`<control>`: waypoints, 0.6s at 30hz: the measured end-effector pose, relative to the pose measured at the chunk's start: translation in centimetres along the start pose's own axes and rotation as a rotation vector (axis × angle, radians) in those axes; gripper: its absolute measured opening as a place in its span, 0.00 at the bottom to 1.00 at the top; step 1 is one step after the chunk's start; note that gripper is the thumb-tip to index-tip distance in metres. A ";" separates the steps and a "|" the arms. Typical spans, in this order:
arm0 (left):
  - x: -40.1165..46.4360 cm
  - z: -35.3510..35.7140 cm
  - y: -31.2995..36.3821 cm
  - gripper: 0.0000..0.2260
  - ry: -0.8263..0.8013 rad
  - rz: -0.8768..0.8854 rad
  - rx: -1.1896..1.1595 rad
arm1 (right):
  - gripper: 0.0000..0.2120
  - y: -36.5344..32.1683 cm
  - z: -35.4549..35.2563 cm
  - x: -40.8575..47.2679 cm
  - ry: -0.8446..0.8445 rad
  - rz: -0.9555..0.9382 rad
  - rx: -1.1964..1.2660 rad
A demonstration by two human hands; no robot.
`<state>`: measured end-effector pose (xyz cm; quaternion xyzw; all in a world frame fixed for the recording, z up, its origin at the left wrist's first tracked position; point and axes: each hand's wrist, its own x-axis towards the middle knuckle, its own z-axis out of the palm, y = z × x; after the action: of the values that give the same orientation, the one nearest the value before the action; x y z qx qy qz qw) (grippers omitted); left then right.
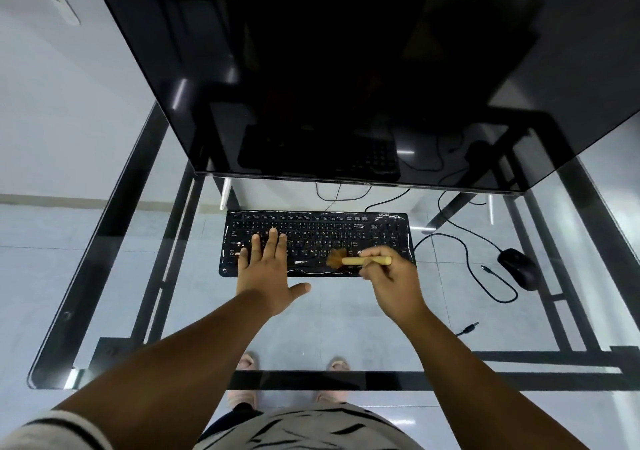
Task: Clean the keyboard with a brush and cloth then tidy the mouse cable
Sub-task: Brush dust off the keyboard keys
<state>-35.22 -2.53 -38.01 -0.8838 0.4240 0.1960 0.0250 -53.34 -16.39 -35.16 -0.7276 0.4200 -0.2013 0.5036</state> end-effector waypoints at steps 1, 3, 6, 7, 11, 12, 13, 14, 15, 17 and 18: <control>0.0 0.1 0.1 0.49 0.003 -0.006 0.003 | 0.09 0.1 -0.1 0.1 -0.050 -0.006 -0.026; 0.0 0.2 0.3 0.49 0.007 -0.017 0.007 | 0.08 0.2 -0.4 0.3 -0.007 -0.049 -0.097; 0.1 0.1 0.9 0.49 0.002 -0.007 0.002 | 0.08 0.0 -1.0 1.2 0.198 -0.058 -0.030; 0.1 0.0 1.1 0.49 0.002 0.003 -0.003 | 0.08 -0.2 -0.9 1.4 0.182 -0.052 0.015; 0.3 -0.4 1.8 0.49 0.010 0.040 -0.015 | 0.09 -0.2 -0.2 1.8 -0.023 -0.010 0.028; 0.4 -0.4 1.9 0.48 0.011 0.046 -0.017 | 0.08 0.0 -0.2 1.8 0.007 -0.023 -0.008; 0.4 -0.4 2.1 0.48 0.012 0.051 -0.016 | 0.08 0.3 -0.3 1.9 0.080 -0.031 -0.043; 0.5 -0.4 2.2 0.48 0.011 0.056 -0.012 | 0.08 0.7 -0.5 1.9 0.156 -0.021 -0.039; 0.5 -0.3 2.3 0.48 0.011 0.061 -0.009 | 0.08 0.8 -0.8 1.8 0.201 -0.008 -0.011; 0.6 -0.1 2.4 0.48 0.010 0.070 -0.005 | 0.08 0.8 -1.3 1.7 0.172 0.011 0.026; 0.6 0.0 2.4 0.48 0.009 0.072 -0.004 | 0.08 0.9 -1.6 1.5 0.152 -0.001 -0.002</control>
<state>-36.73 -4.54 -37.90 -0.8689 0.4554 0.1936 0.0140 -53.95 -18.65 -35.51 -0.7110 0.4568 -0.2560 0.4693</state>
